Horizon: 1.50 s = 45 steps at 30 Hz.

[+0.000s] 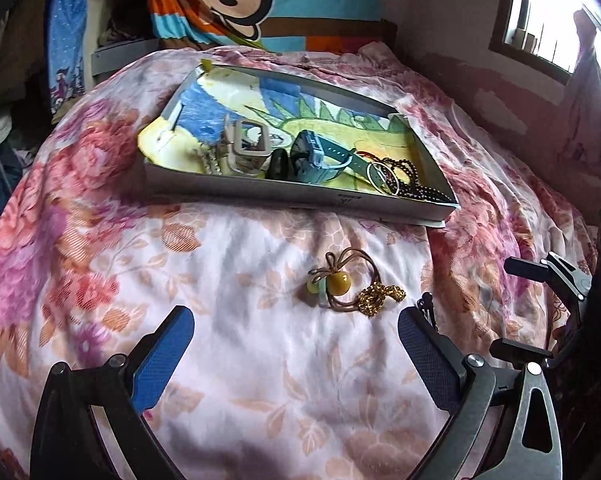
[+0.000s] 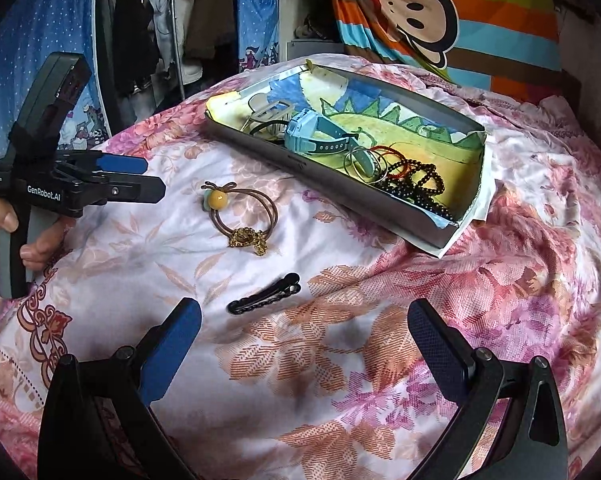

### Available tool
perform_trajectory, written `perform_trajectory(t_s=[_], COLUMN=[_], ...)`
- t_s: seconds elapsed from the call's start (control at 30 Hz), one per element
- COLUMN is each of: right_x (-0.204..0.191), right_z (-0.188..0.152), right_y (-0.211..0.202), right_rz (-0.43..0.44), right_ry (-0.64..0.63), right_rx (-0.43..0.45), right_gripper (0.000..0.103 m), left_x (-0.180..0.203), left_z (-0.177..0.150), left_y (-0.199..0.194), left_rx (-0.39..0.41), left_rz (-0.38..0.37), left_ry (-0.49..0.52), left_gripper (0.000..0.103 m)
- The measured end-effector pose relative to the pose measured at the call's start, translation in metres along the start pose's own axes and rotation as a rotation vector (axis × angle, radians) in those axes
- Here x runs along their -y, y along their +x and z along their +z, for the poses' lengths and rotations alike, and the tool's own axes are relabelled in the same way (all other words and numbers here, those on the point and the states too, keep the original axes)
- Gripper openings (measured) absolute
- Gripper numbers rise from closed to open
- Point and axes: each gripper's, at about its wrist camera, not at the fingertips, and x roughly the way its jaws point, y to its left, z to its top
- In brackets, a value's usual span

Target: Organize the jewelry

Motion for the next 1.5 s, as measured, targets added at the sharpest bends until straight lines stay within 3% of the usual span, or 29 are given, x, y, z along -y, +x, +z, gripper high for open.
perform_trajectory(t_s=[0.63, 1.03, 1.5], right_x=[-0.001, -0.007, -0.010], right_z=[0.006, 0.007, 0.009], right_y=[0.028, 0.039, 0.054], right_rz=[0.063, 0.084, 0.117], right_ry=[-0.053, -0.072, -0.072], right_rx=[-0.059, -0.075, -0.111], right_gripper=[0.101, 0.101, 0.101], left_x=[-0.009, 0.000, -0.005], left_z=[0.003, 0.008, 0.012], left_y=[0.023, 0.027, 0.053], left_rx=[-0.030, 0.016, -0.039], left_rz=[-0.045, -0.199, -0.249], left_ry=[-0.045, -0.010, -0.052], left_gripper=[0.102, 0.083, 0.054])
